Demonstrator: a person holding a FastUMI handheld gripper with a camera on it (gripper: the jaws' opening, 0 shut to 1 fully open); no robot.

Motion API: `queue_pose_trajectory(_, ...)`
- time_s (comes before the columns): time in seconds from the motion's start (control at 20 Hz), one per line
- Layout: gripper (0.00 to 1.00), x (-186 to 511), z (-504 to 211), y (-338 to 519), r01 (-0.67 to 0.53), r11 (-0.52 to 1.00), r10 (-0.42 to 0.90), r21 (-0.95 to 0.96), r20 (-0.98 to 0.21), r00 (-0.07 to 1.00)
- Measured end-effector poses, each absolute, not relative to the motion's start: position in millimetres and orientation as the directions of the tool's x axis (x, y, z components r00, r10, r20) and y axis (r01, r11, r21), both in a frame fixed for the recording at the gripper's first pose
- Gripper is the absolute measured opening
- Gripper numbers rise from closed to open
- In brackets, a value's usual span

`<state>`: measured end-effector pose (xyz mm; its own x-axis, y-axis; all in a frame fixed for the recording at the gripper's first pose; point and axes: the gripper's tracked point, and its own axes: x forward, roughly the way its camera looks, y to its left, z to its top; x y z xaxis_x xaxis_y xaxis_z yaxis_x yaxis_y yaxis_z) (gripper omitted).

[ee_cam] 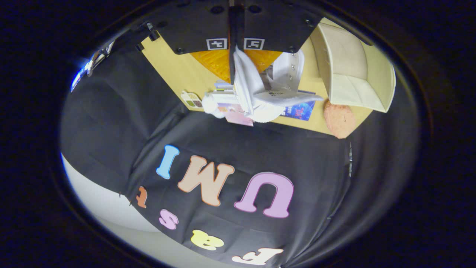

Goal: Open the storage box then place both shoes into the box .Put the left shoe in first, then the right shoe, with the right side of both shoes facing outward in a uniform manner.

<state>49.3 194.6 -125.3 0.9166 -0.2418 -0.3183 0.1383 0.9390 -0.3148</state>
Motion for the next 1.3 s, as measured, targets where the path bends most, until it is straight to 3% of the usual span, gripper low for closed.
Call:
queue_pose_trajectory(0.45,0.02,47.5,-74.1,331.6,0.014,0.995,-0.046,-0.104,-0.318,0.947)
queue_pose_trajectory(1.15,0.03,24.5,-234.6,431.8,-0.126,0.991,0.072,-0.047,-0.607,0.792)
queue_pose_trajectory(1.3,0.03,21.4,-244.9,436.1,-0.158,0.986,0.092,-0.052,-0.62,0.779)
